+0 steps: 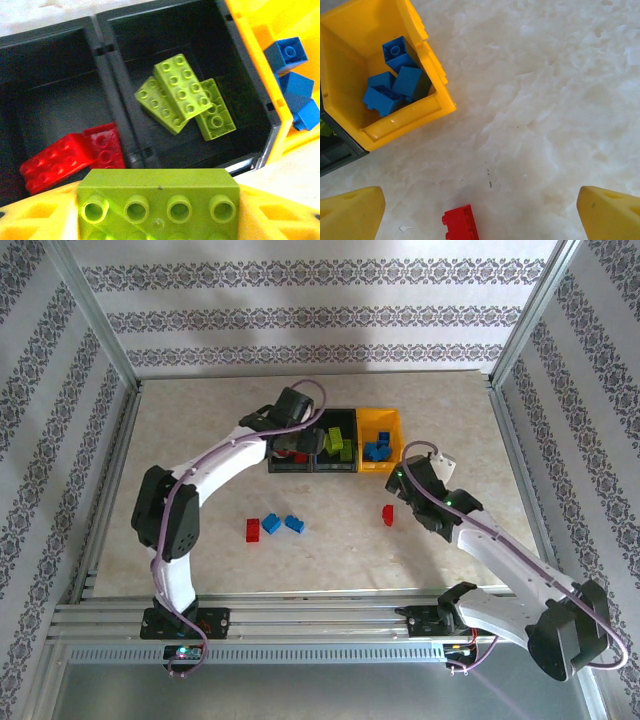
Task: Sort the legos into containers by color
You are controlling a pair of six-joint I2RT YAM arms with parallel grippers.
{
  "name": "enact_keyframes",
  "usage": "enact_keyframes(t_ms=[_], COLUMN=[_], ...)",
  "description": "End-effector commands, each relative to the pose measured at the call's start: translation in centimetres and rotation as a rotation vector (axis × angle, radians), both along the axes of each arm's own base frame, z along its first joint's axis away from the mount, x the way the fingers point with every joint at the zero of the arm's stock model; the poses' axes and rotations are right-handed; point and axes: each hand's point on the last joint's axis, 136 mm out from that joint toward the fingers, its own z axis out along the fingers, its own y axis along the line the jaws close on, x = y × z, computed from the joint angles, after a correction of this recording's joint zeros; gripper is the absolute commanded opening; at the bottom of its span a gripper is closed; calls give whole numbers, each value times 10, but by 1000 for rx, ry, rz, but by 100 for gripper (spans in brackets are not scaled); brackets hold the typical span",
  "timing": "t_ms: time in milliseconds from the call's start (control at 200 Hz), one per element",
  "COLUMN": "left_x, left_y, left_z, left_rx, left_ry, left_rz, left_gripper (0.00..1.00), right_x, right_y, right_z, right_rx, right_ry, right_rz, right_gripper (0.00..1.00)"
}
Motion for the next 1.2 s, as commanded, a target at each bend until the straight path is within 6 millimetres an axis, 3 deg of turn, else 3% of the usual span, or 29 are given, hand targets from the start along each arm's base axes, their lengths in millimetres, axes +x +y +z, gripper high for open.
enact_keyframes(t_ms=[0,225,650,1004,1199], left_x=[9,19,23,25,23], left_y=[-20,-45,-49,-46,-46], left_z=[4,-10,-43,-39,-25], left_rx=[47,142,233,232,204], left_ry=[-61,-80,-29,-40,-52], left_rz=[-81,-185,-216,-190,-172], left_gripper=[60,61,65,74,77], right_x=[-1,-5,-9,-7,-6], right_y=[-4,-11,-24,-13,-10], right_z=[-1,-7,-18,-25,-21], right_rx=[35,60,27,44,45], right_ry=[-24,-20,8,80,73], right_rz=[-29,-76,-129,-93,-65], right_gripper=[98,98,98,98,98])
